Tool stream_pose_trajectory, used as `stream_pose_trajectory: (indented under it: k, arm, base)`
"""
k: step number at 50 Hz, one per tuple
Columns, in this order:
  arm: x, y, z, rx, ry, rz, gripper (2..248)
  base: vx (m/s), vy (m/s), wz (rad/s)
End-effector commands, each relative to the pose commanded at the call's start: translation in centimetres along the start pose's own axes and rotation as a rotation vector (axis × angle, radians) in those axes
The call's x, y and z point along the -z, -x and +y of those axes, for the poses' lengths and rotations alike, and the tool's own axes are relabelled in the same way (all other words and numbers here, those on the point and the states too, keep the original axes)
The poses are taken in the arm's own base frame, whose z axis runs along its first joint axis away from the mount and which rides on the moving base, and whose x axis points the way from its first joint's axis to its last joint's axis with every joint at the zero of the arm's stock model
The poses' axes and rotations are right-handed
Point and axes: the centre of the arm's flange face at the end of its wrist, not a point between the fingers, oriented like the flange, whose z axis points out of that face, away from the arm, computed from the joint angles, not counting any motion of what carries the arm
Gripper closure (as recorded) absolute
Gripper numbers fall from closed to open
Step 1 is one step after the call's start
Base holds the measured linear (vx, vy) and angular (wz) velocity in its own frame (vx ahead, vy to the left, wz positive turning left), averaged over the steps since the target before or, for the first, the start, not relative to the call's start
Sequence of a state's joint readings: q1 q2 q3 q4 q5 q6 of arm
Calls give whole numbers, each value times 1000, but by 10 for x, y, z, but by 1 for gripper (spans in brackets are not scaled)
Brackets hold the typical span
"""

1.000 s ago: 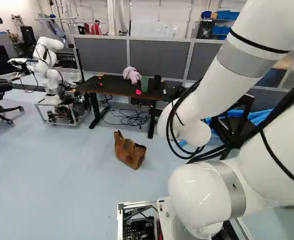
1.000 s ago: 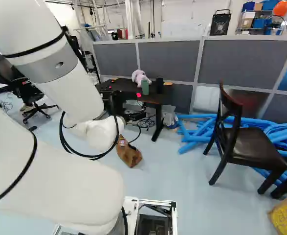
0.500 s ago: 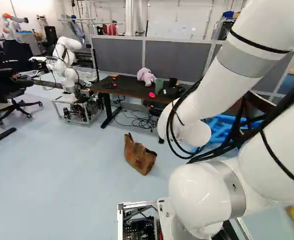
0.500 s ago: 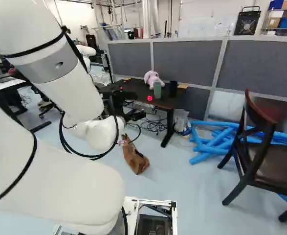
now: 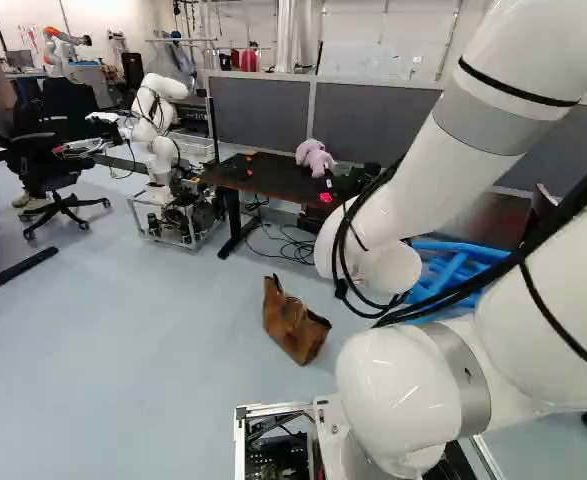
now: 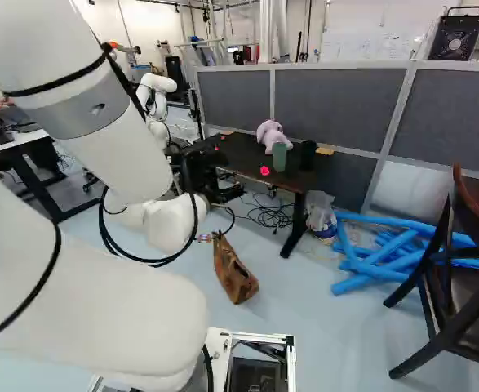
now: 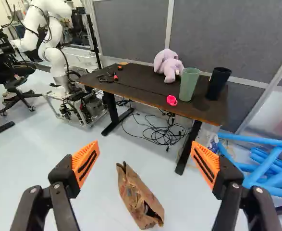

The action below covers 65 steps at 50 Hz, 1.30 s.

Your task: Pick up the bag on the ground and place it on the table

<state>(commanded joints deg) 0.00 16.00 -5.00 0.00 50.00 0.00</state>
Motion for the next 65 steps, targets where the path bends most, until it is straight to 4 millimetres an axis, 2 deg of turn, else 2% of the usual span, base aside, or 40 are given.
stream_pose_trajectory:
  k: [39, 65]
  arm:
    - [-44, -10, -1, 1, -2, -138, 3]
    - [-98, 0, -5, 6, -13, -268, 3]
  base:
    - [18, 2, 2]
    - [0, 0, 0]
